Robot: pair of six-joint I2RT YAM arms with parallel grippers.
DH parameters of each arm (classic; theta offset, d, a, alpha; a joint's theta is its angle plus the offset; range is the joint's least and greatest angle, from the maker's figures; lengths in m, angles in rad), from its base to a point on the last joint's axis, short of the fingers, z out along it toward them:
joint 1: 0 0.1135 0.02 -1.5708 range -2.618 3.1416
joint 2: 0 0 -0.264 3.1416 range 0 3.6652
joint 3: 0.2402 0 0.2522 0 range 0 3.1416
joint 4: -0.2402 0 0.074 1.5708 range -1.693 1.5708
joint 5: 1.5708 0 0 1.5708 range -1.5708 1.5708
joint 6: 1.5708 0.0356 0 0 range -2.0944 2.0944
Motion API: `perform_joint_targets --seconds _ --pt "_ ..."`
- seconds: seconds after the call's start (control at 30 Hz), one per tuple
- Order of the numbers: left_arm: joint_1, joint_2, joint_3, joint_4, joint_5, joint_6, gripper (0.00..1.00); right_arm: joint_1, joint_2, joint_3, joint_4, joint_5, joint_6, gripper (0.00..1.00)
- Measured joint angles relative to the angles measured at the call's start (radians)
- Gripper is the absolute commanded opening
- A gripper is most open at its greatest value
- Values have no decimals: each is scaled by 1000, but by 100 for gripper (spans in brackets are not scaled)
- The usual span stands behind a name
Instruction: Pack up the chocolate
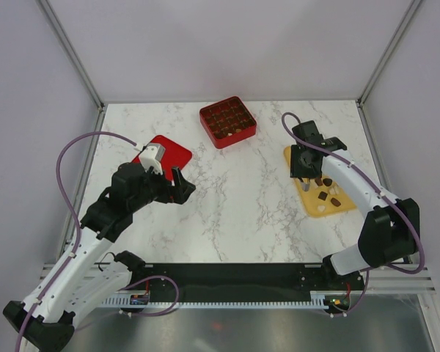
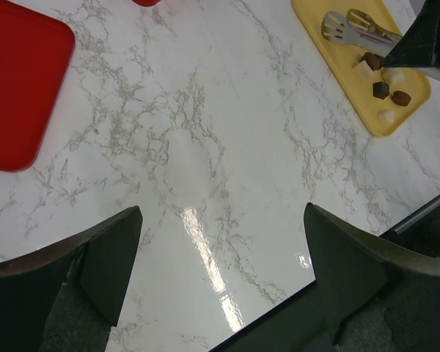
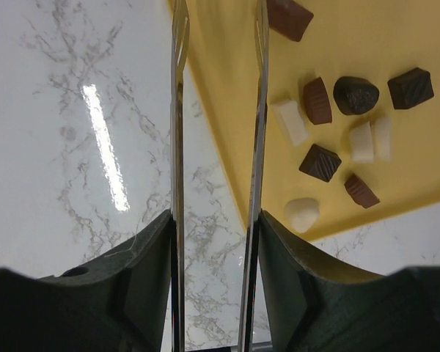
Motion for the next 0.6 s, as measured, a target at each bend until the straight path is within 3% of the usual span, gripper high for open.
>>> perform_joint_targets --seconds 0.6 --pt "0 9 0 3 14 0 100 -110 -61 -84 2 25 33 57"
